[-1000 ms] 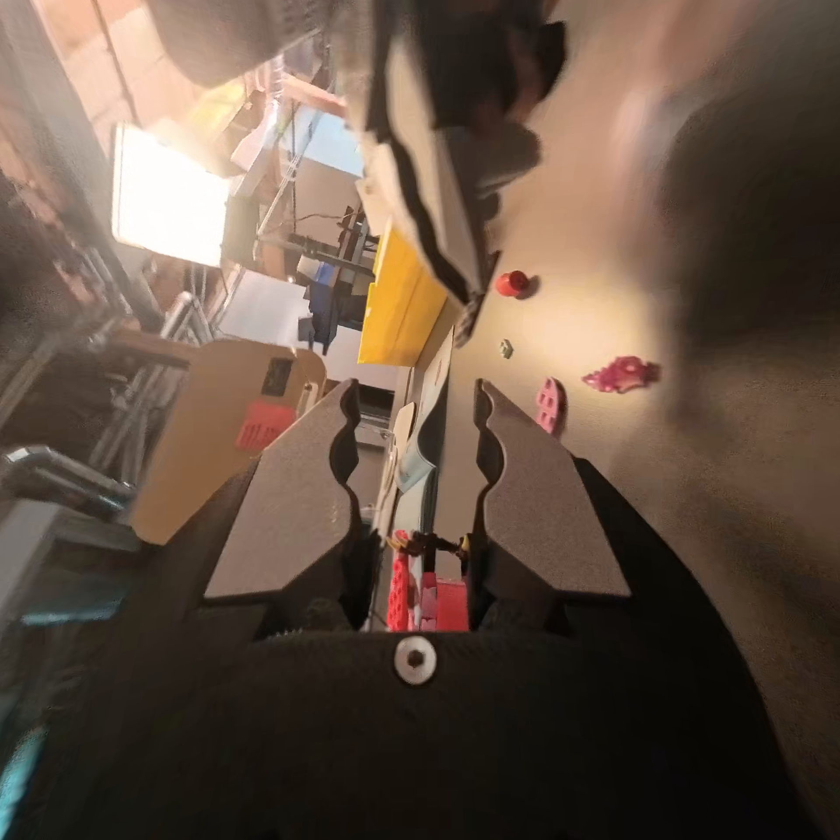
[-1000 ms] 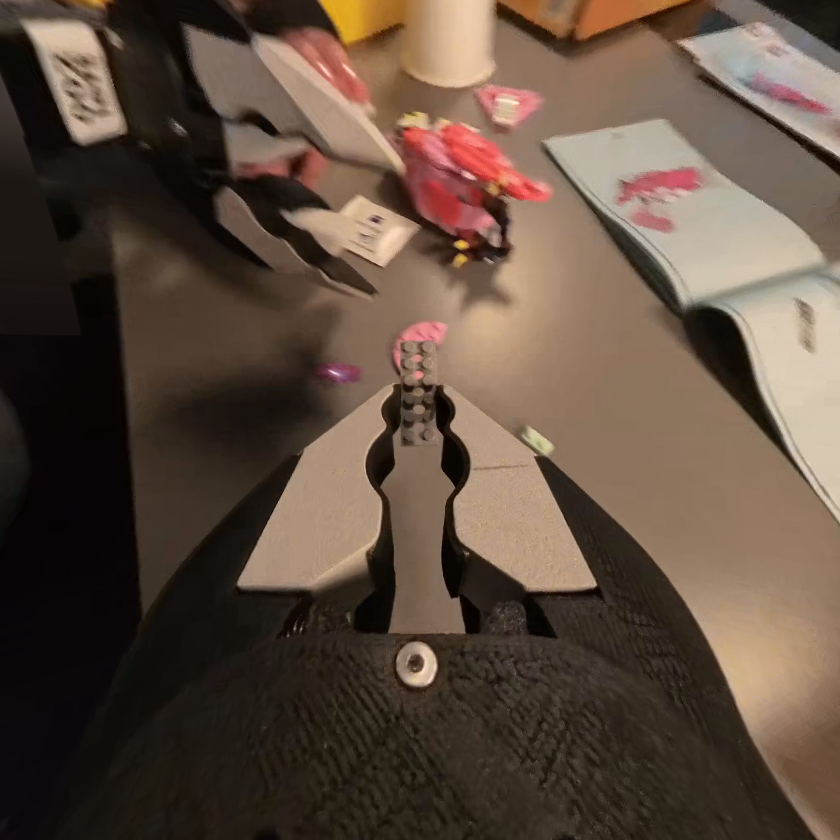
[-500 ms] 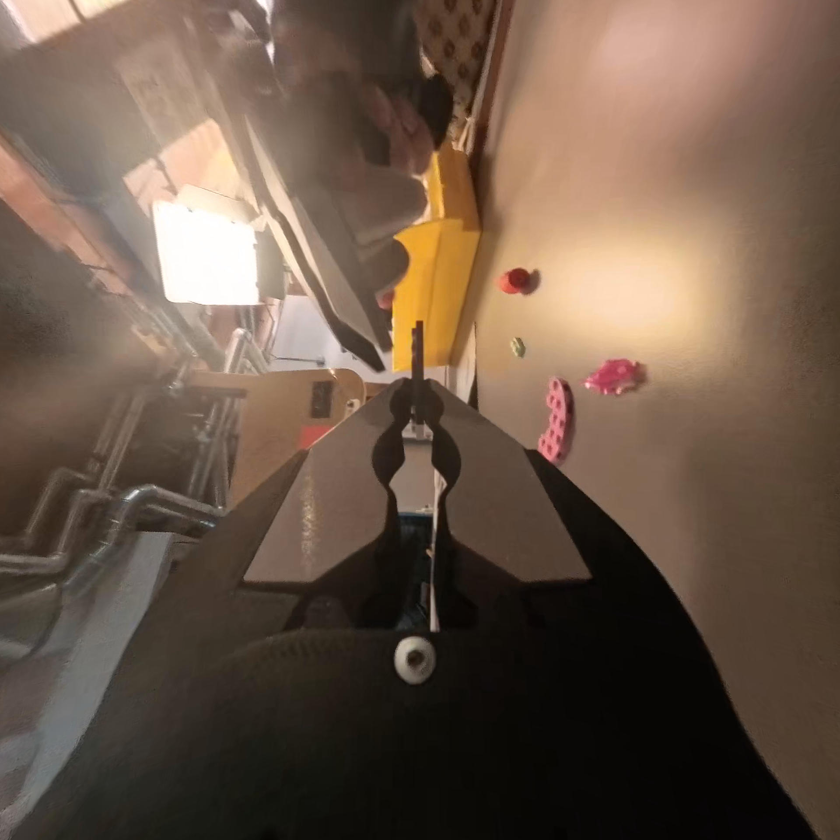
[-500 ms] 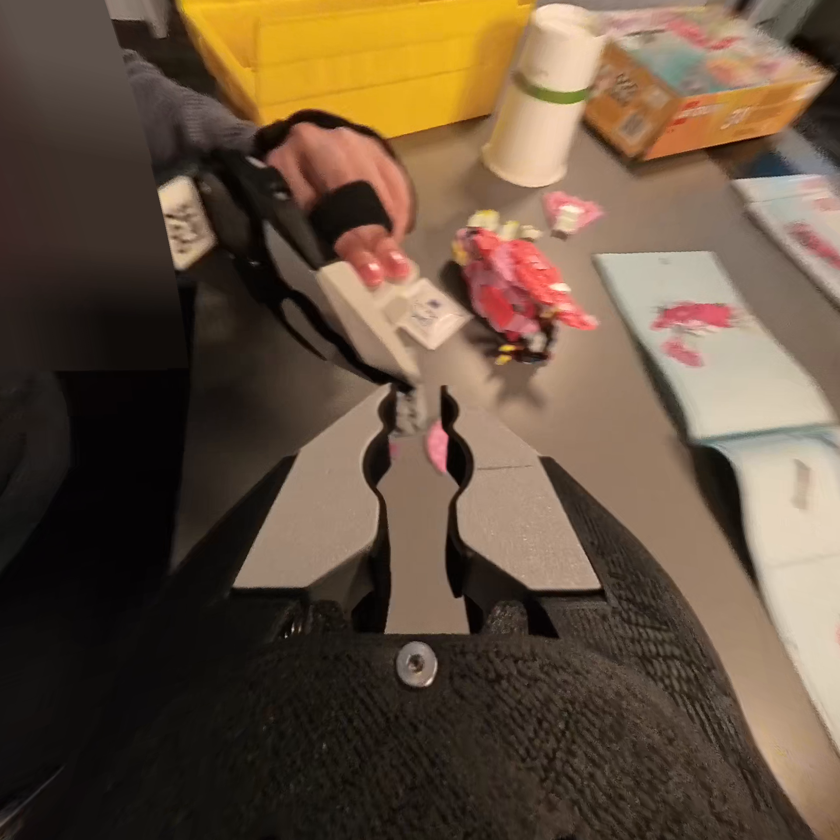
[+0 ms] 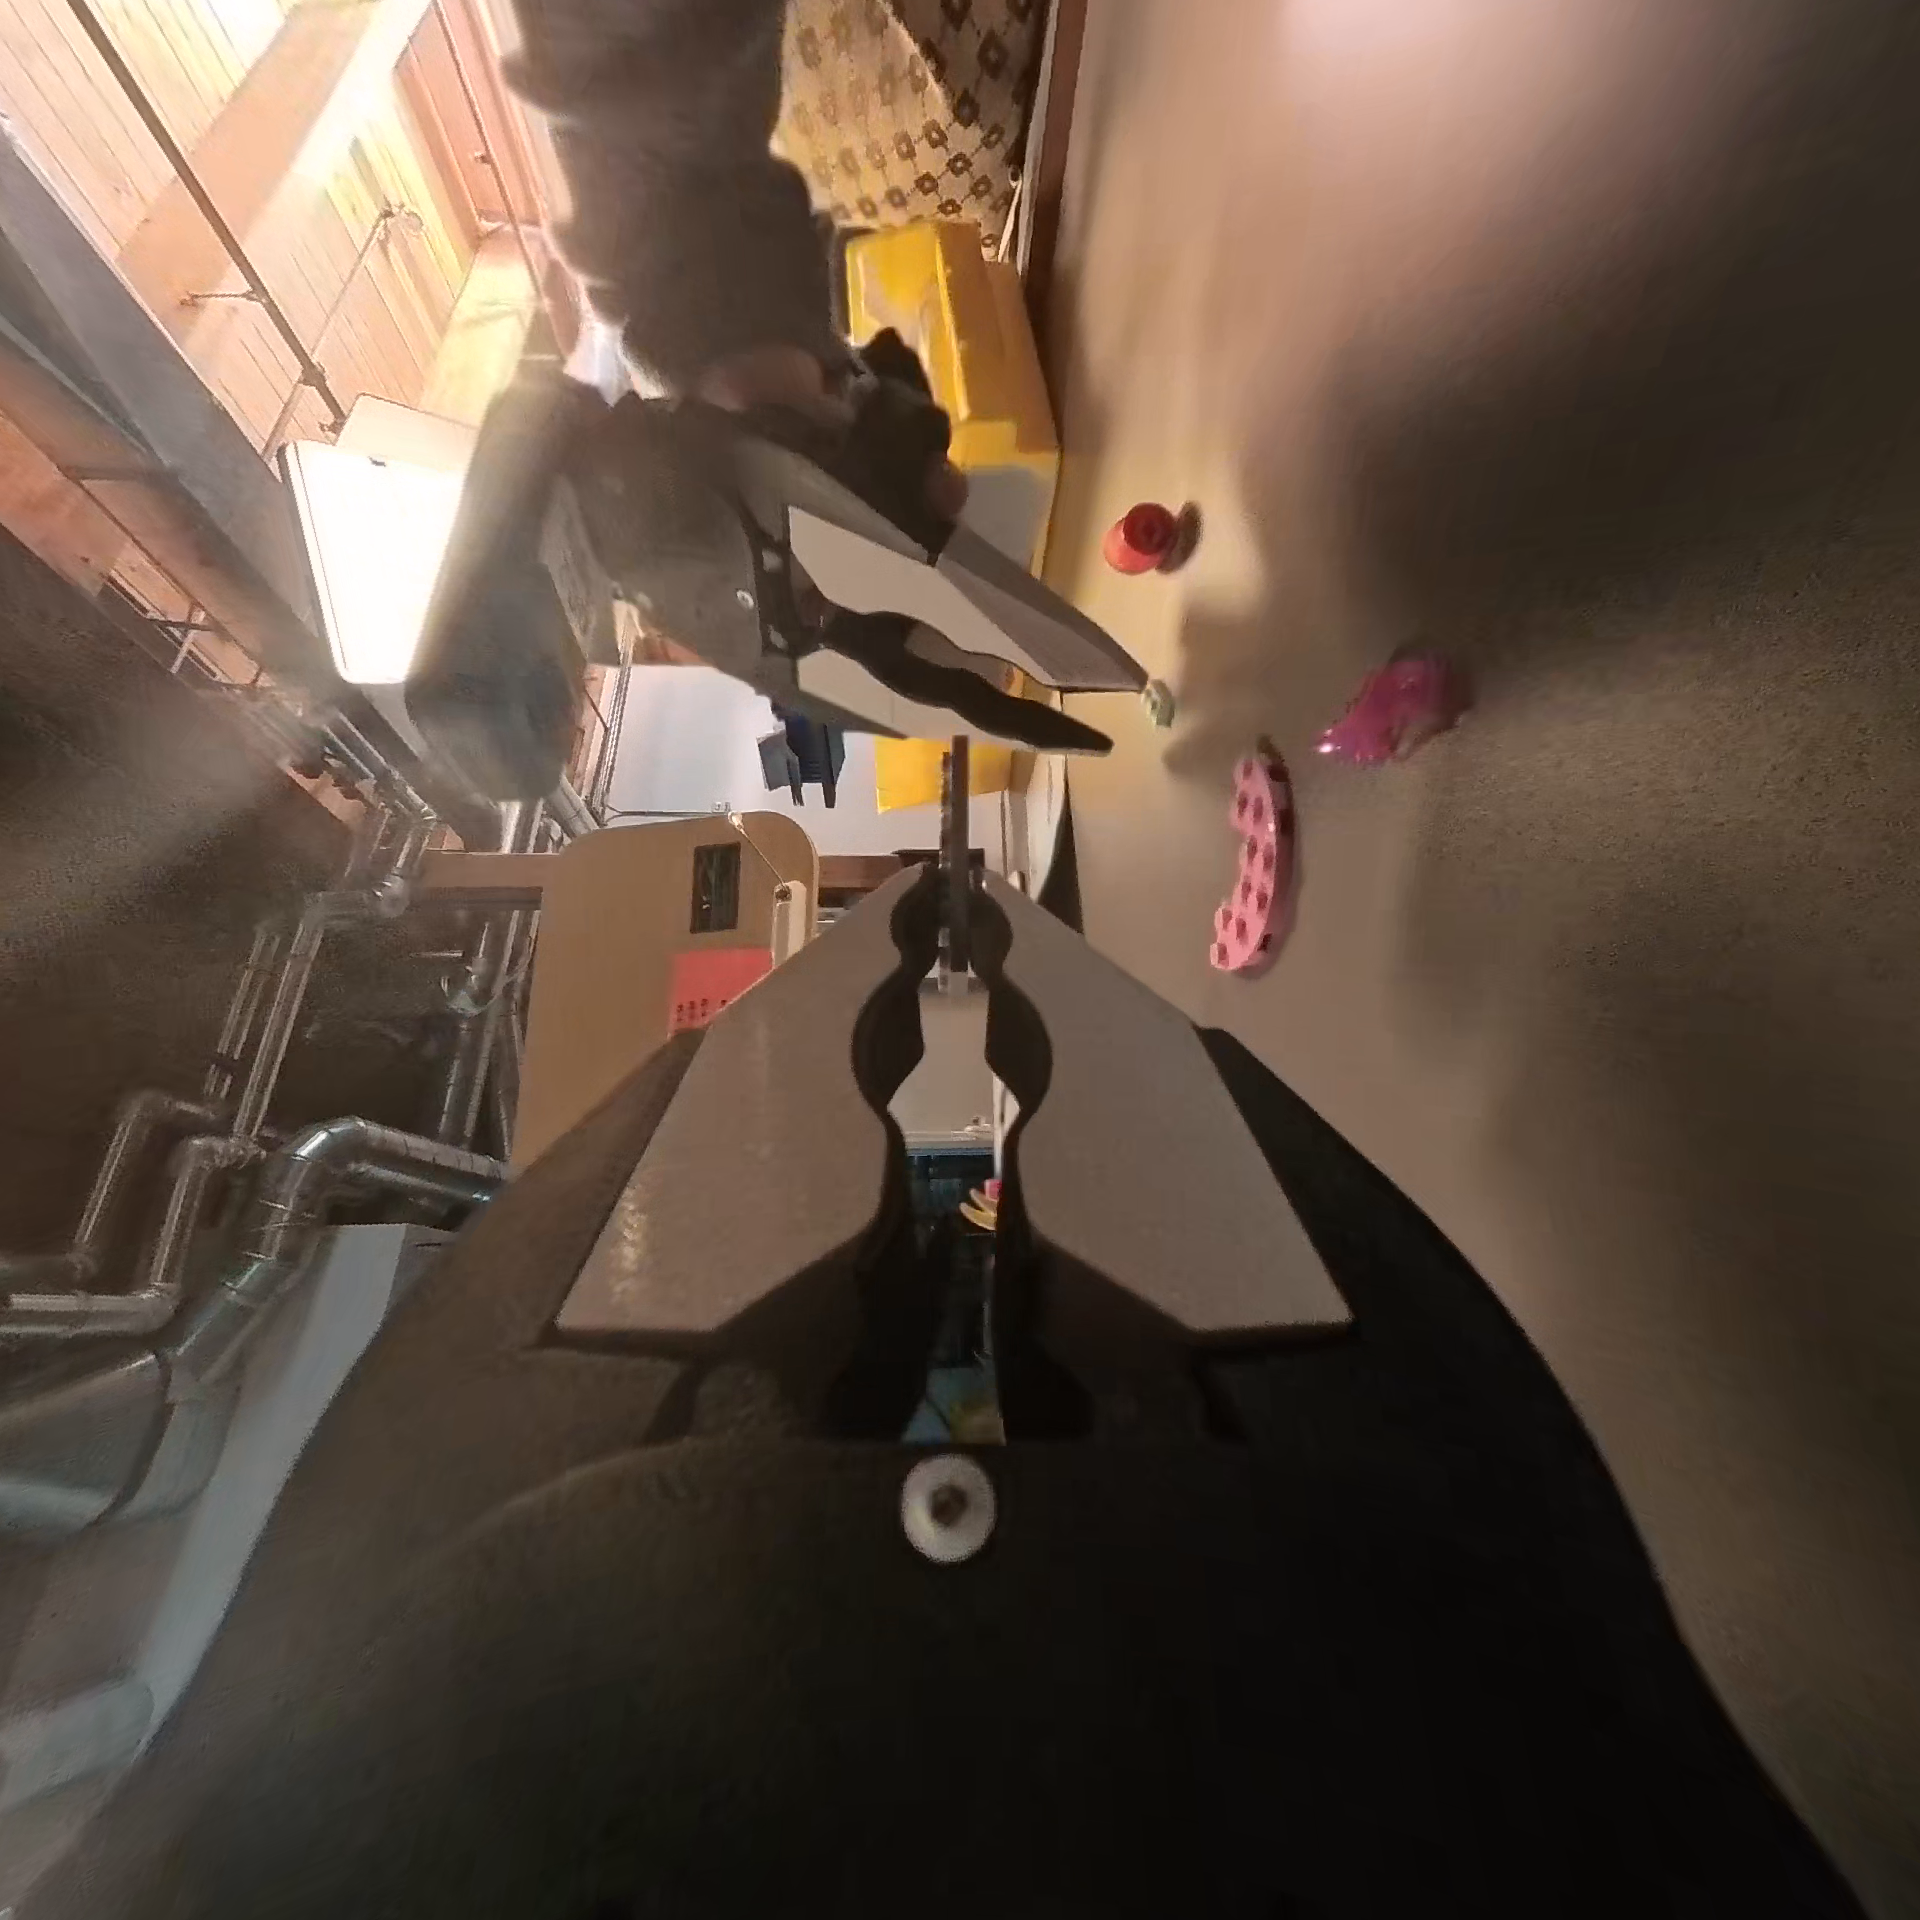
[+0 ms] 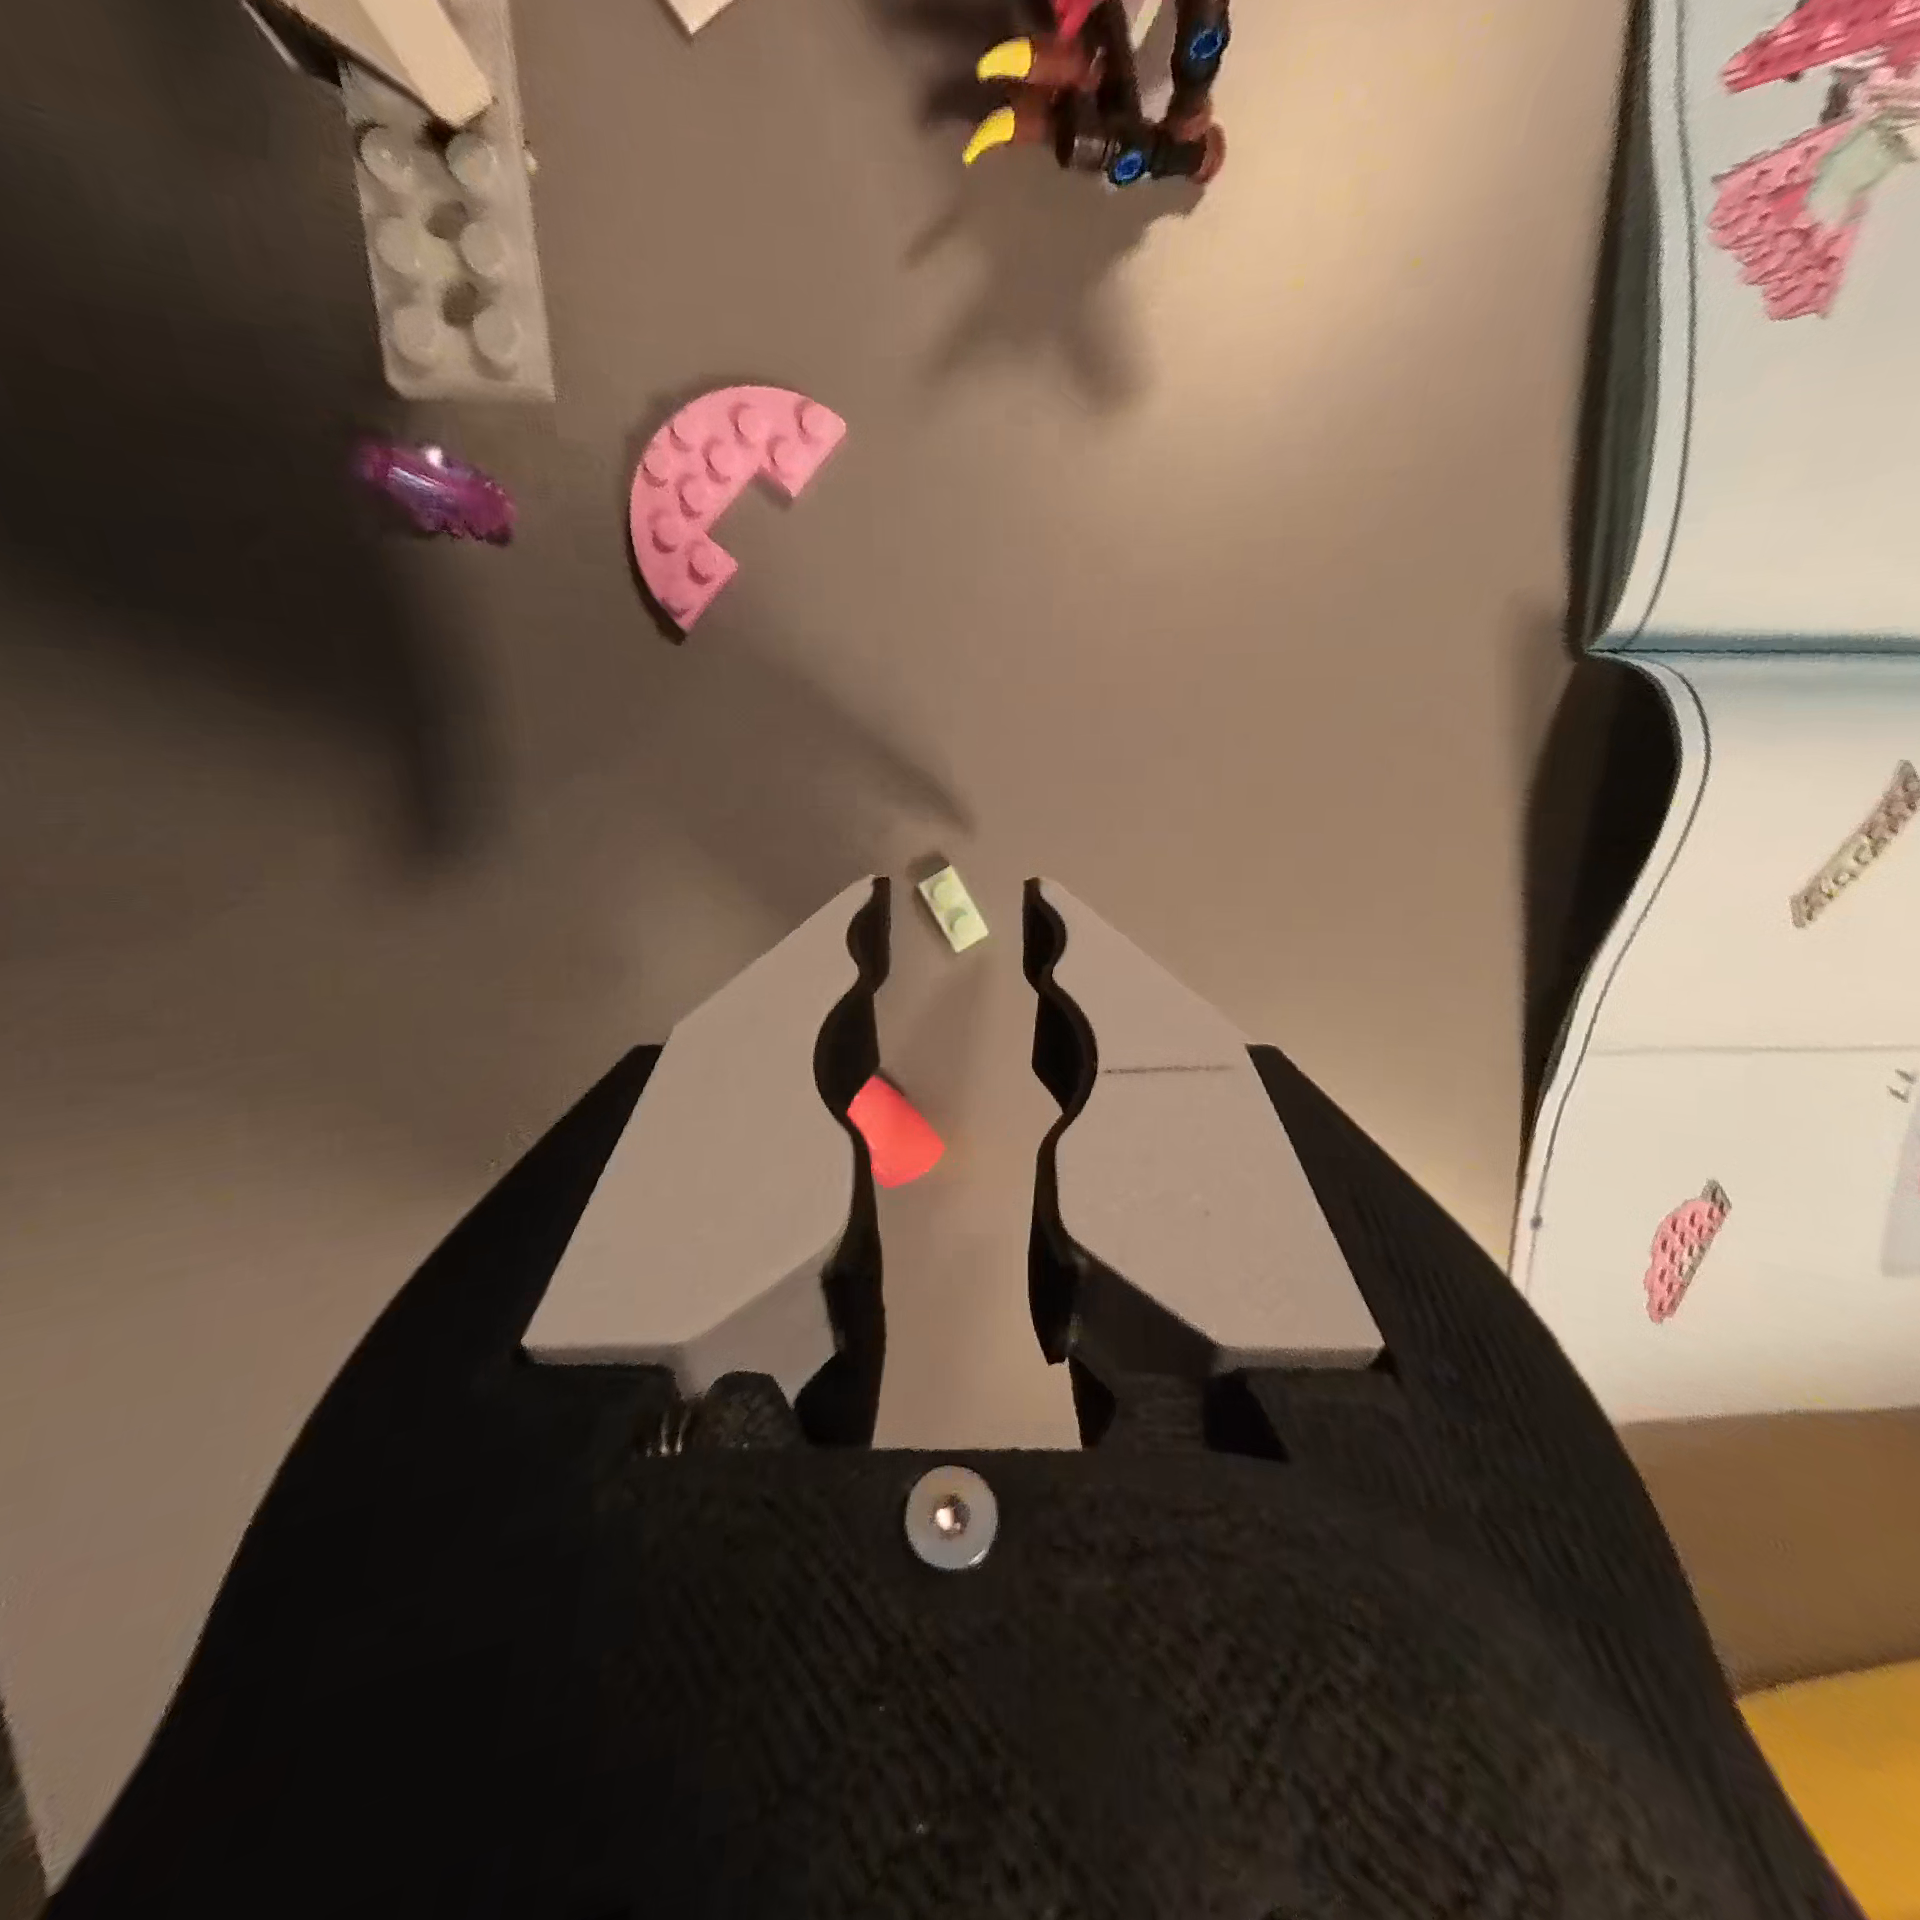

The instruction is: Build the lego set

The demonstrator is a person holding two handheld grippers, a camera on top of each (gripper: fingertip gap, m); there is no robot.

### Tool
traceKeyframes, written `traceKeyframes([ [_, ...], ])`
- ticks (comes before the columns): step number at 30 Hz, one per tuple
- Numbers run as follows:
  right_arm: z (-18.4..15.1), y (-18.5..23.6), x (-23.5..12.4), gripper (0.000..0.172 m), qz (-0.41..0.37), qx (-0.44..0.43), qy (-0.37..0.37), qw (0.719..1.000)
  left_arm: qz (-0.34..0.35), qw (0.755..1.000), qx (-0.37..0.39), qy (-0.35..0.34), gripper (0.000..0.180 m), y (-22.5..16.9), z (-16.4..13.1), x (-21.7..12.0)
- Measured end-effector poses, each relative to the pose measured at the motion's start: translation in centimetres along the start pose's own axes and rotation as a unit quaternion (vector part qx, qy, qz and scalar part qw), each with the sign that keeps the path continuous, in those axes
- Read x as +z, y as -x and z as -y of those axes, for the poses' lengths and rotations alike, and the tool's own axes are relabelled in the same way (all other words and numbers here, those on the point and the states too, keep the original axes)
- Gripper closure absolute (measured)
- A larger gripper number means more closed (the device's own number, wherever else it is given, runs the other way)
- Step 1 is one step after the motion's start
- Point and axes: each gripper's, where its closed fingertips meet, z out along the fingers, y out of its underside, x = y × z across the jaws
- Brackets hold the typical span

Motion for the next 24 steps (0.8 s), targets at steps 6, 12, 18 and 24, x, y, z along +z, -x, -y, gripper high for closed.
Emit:
traceKeyframes([
  [6, -0.5, 0.2, 0.9, 0.153, 0.052, -0.014, 0.058, 0.997, -0.006, 1.000, -0.003, 0.004, 0.177, -0.3, -0.3, 0.1],
  [12, -1.2, 0.2, 0.6, 0.149, 0.040, -0.032, 0.093, 0.994, -0.008, 1.000, -0.007, 0.008, 0.177, -0.4, -0.5, 0.1],
  [18, -1.4, 0.6, 0.5, 0.147, 0.035, -0.037, 0.094, 0.994, -0.015, 1.000, -0.006, 0.011, 0.177, -0.6, -0.6, 0.2],
  [24, -1.5, 0.5, 0.5, 0.165, 0.024, -0.031, 0.099, 0.994, -0.020, 1.000, -0.002, 0.016, 0.177, -0.9, -0.7, 0.2],
])
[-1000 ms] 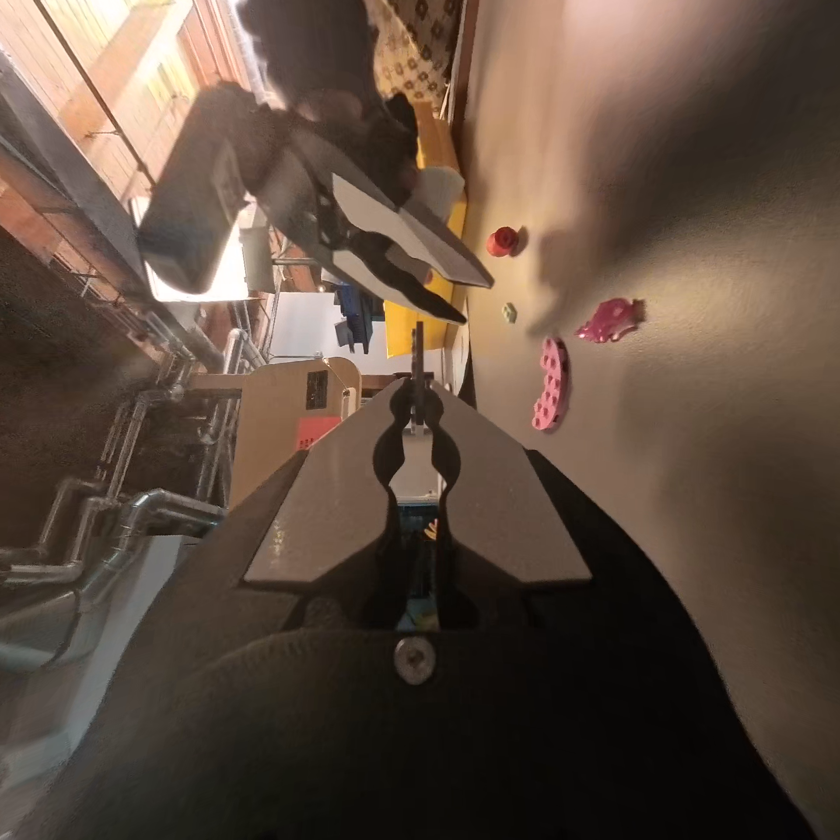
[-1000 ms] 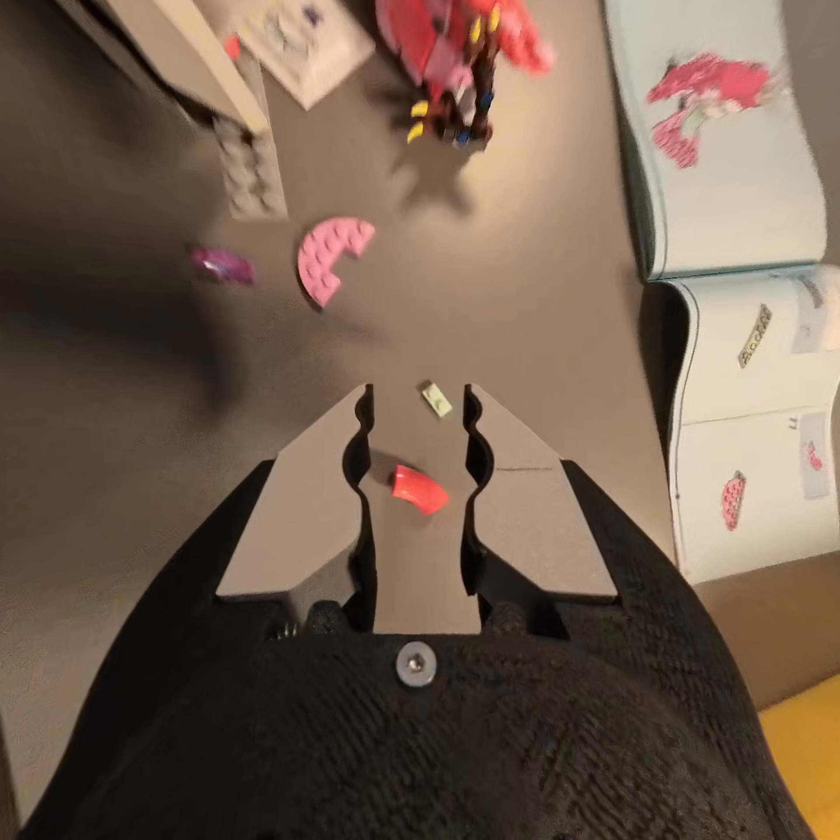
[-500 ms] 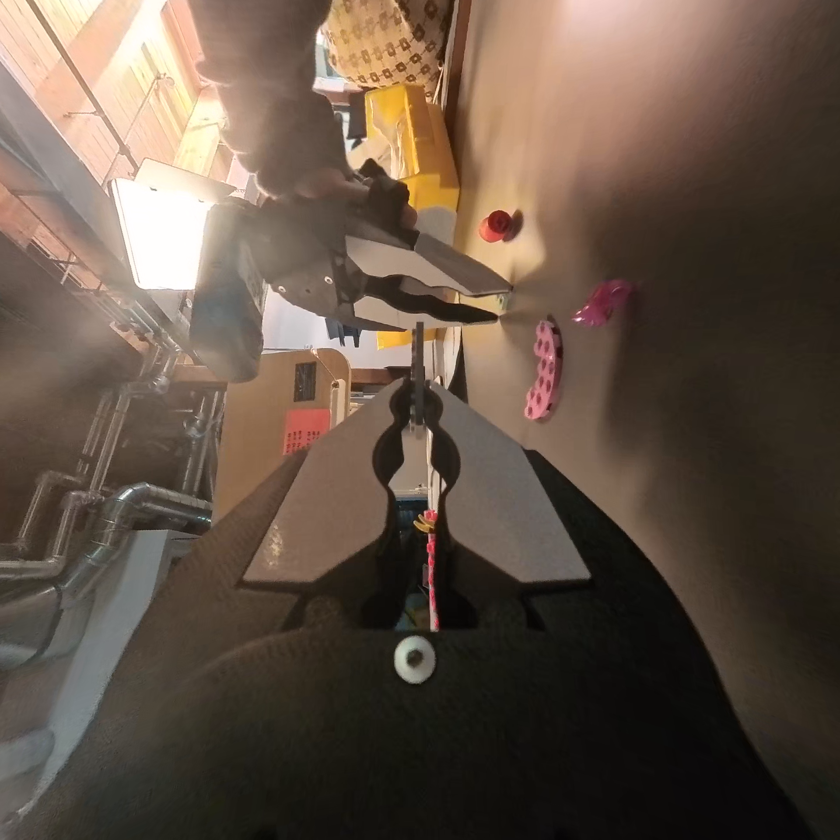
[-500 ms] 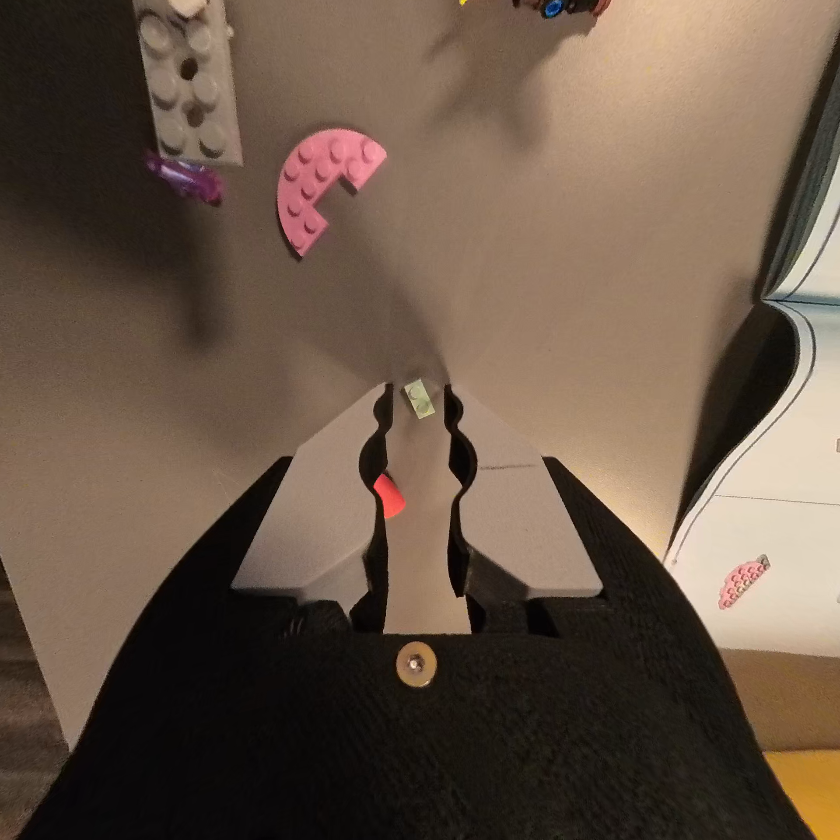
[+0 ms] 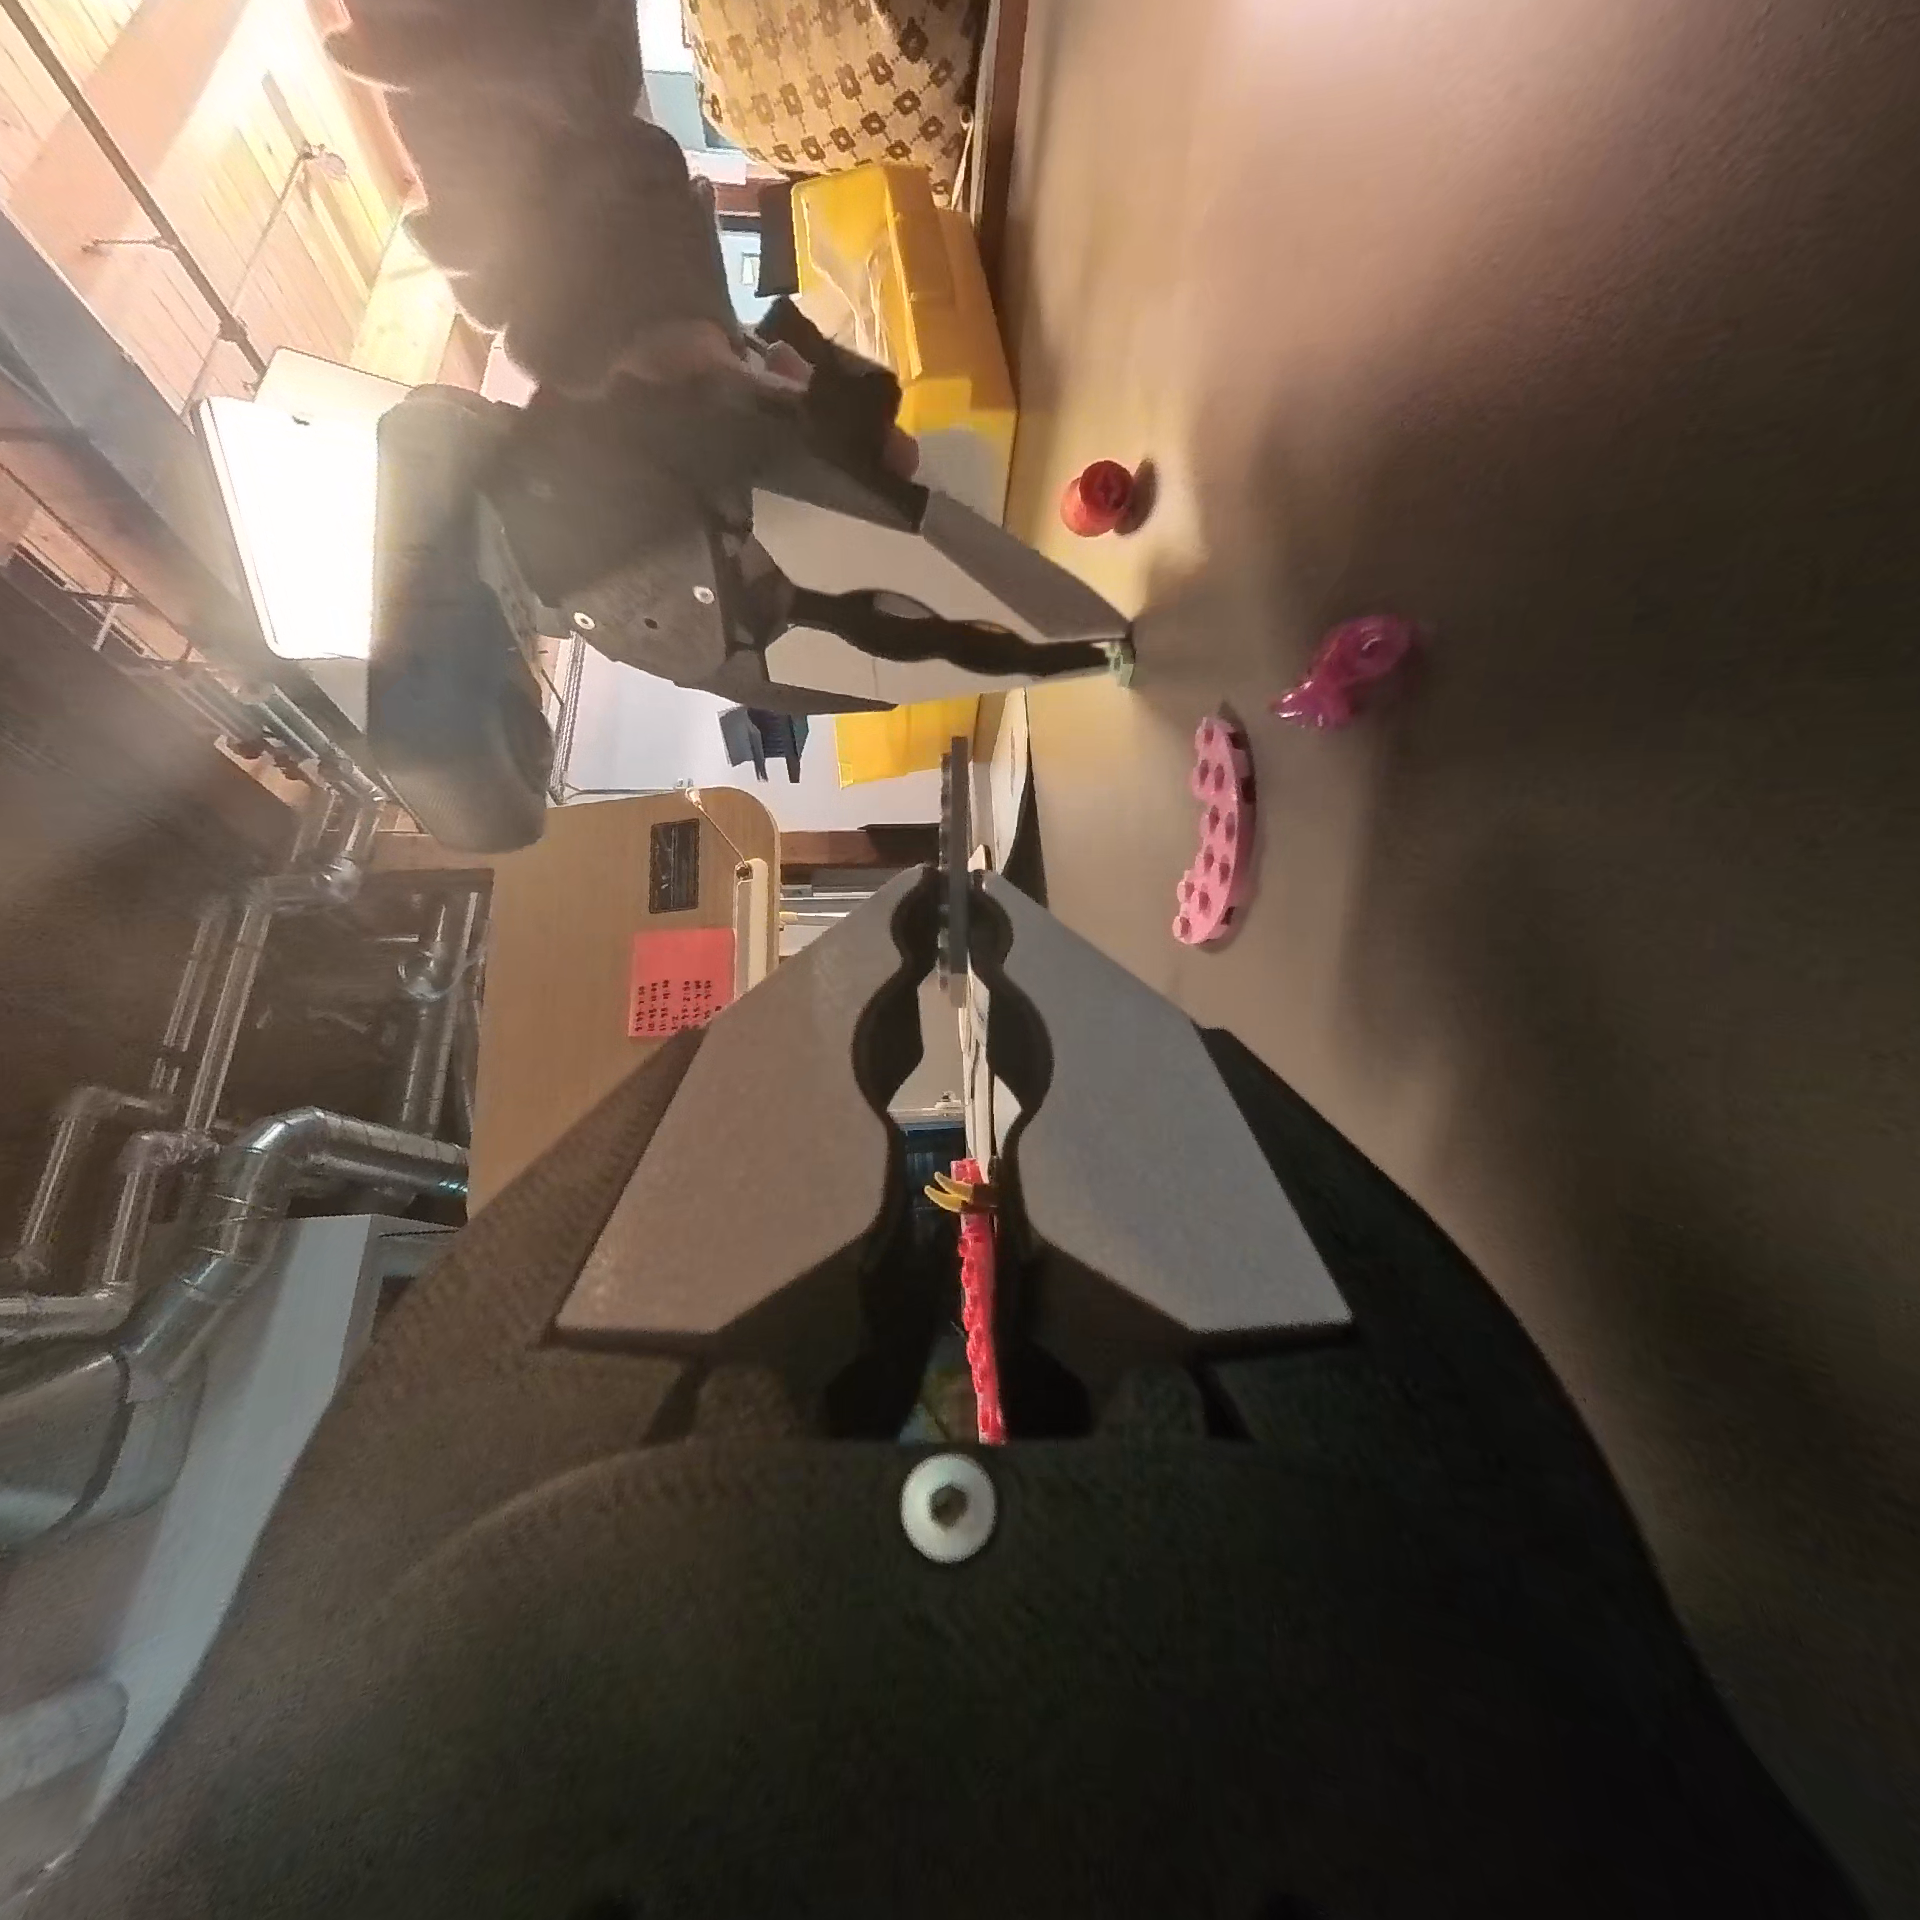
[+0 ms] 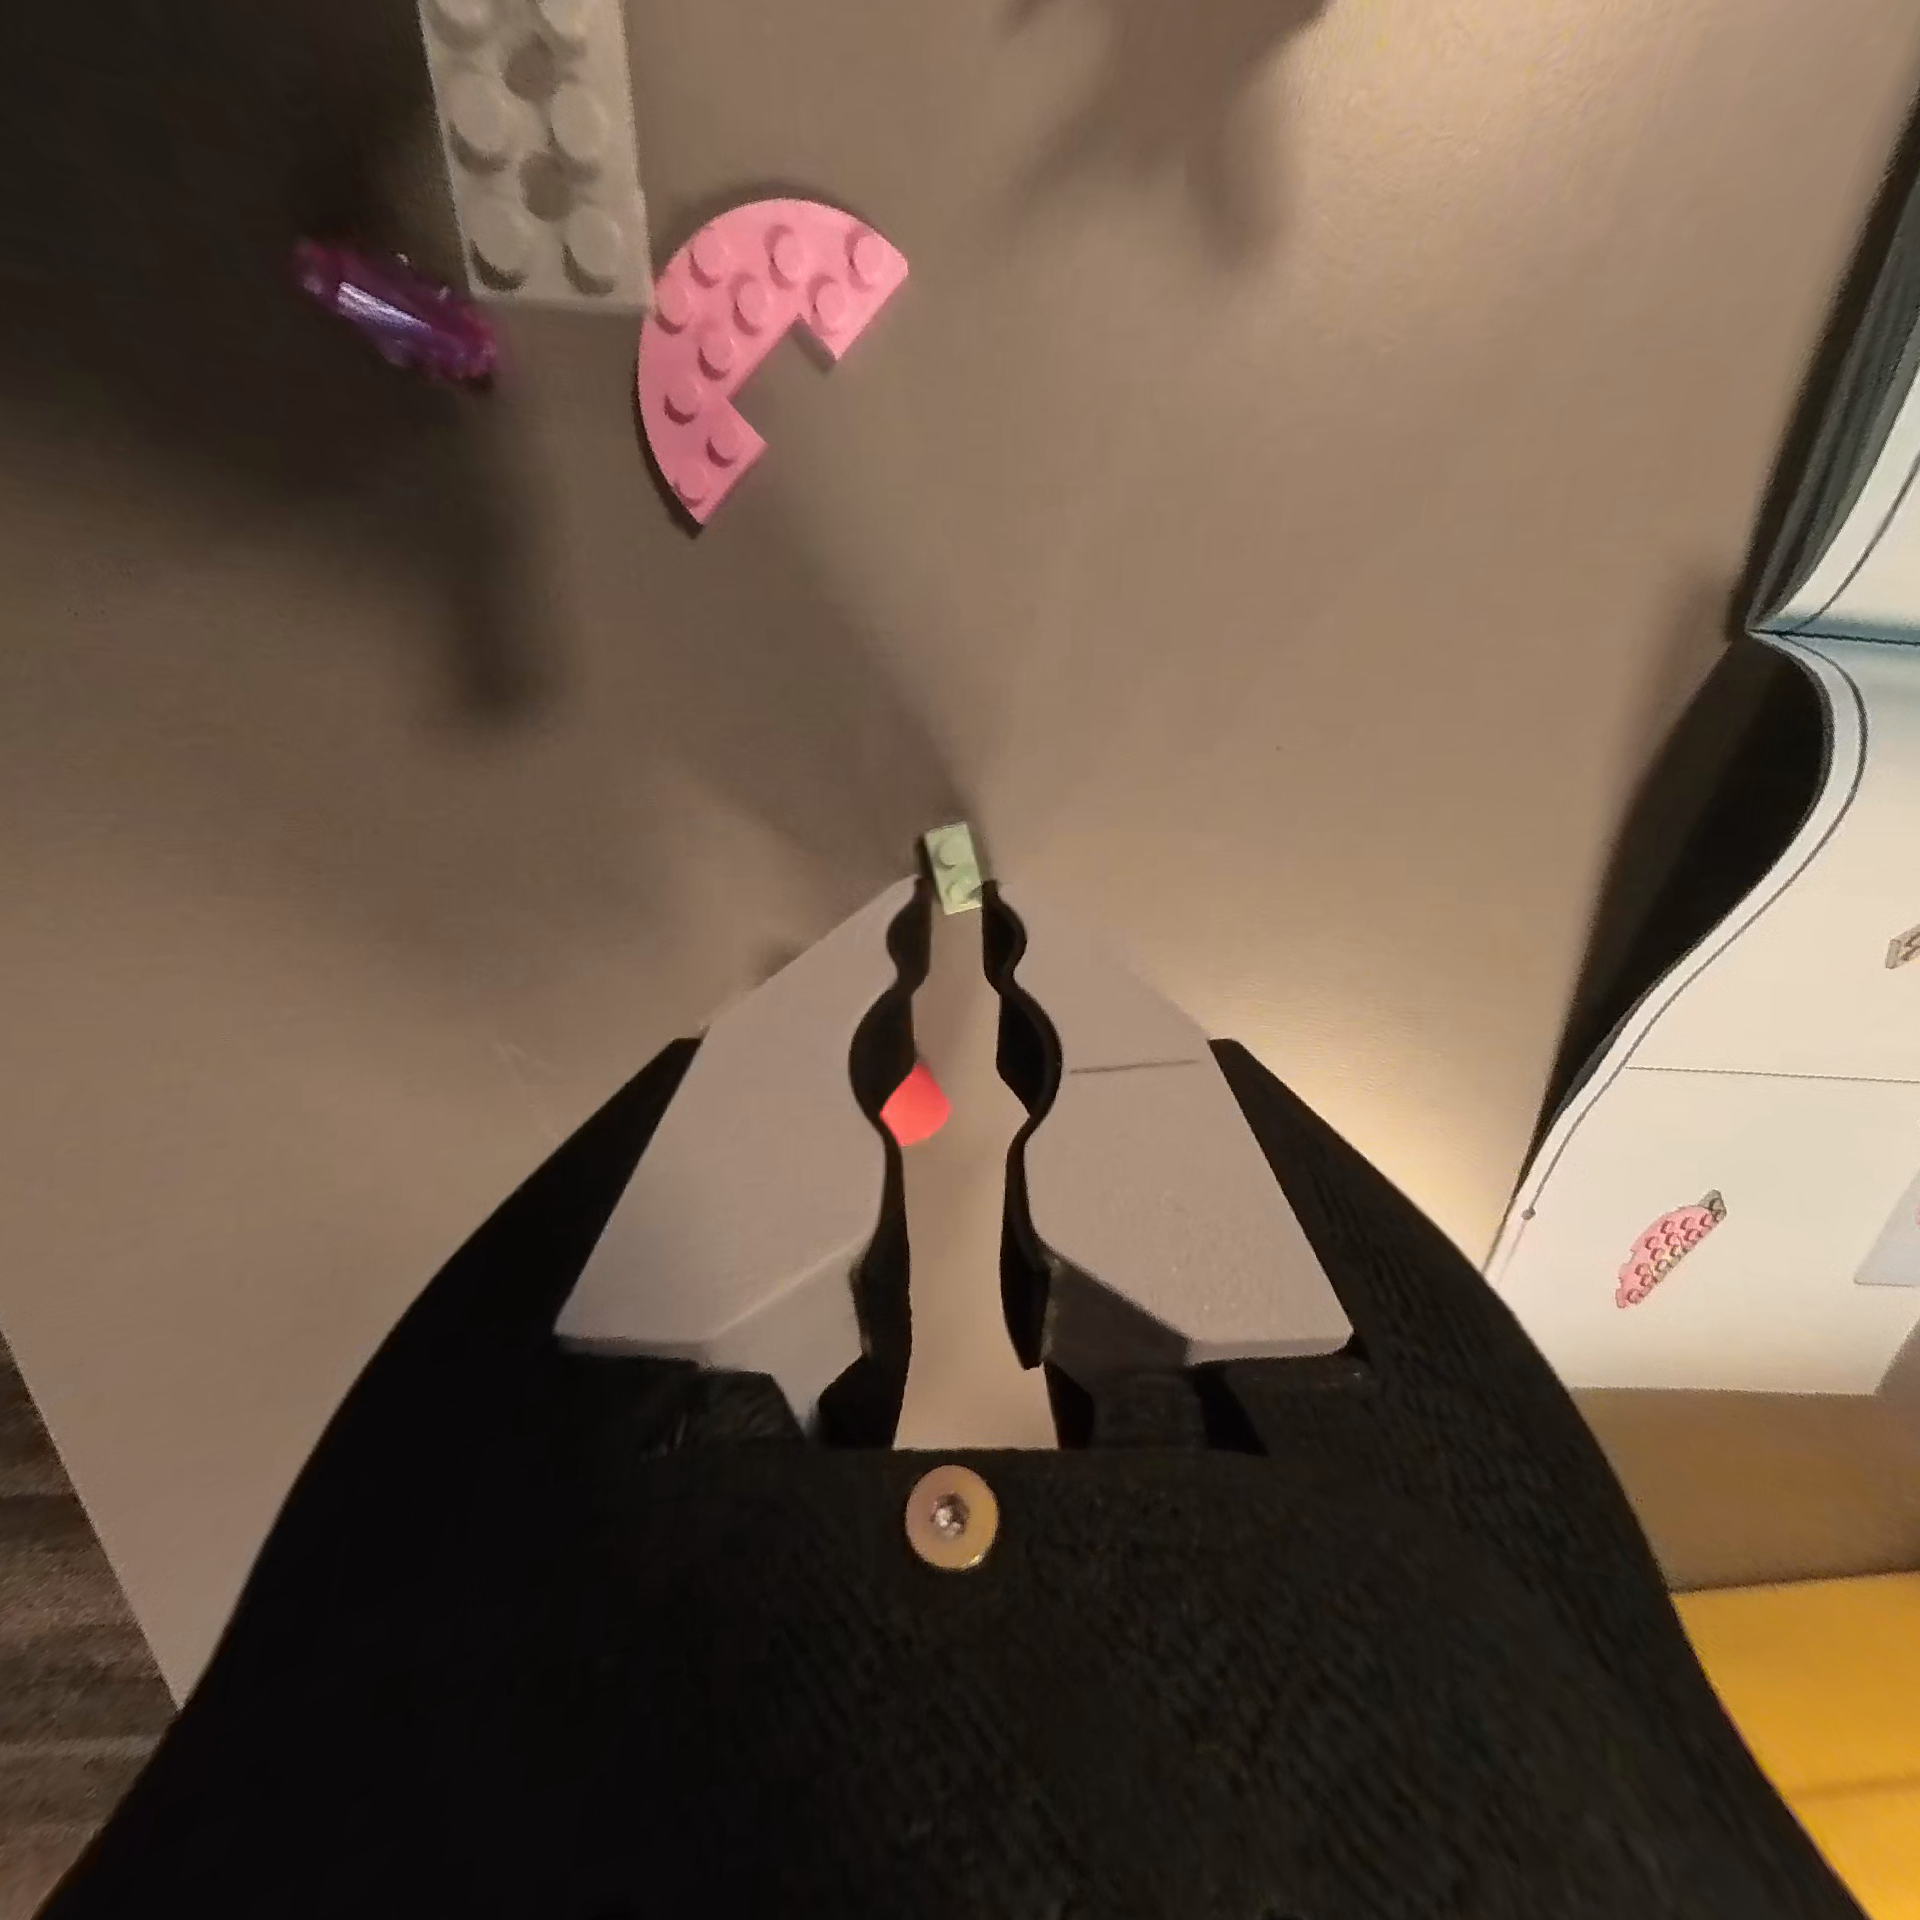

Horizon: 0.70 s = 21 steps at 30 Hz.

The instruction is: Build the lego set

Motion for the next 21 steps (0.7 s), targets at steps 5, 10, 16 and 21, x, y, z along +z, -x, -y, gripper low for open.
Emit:
traceKeyframes([
  [5, 0.1, 0.0, 0.0, 0.167, 0.002, 0.023, 0.003, 1.000, 0.001, 1.000, 0.001, 0.003, 0.177, 0.0, -0.1, 0.0],
  [10, 1.4, -0.6, -0.8, 0.168, -0.008, 0.062, -0.026, 0.998, 0.002, 1.000, -0.004, 0.015, 0.177, 0.0, -0.8, 0.1],
  [16, 8.8, 2.0, -4.5, 0.168, 0.030, 0.050, -0.144, 0.988, 0.009, 0.999, -0.017, 0.045, 0.177, 0.3, -2.1, 0.4],
  [21, 10.3, 2.6, -4.9, 0.168, 0.030, 0.021, -0.111, 0.993, 0.018, 0.999, -0.013, 0.047, 0.177, 0.6, -2.1, 0.3],
])
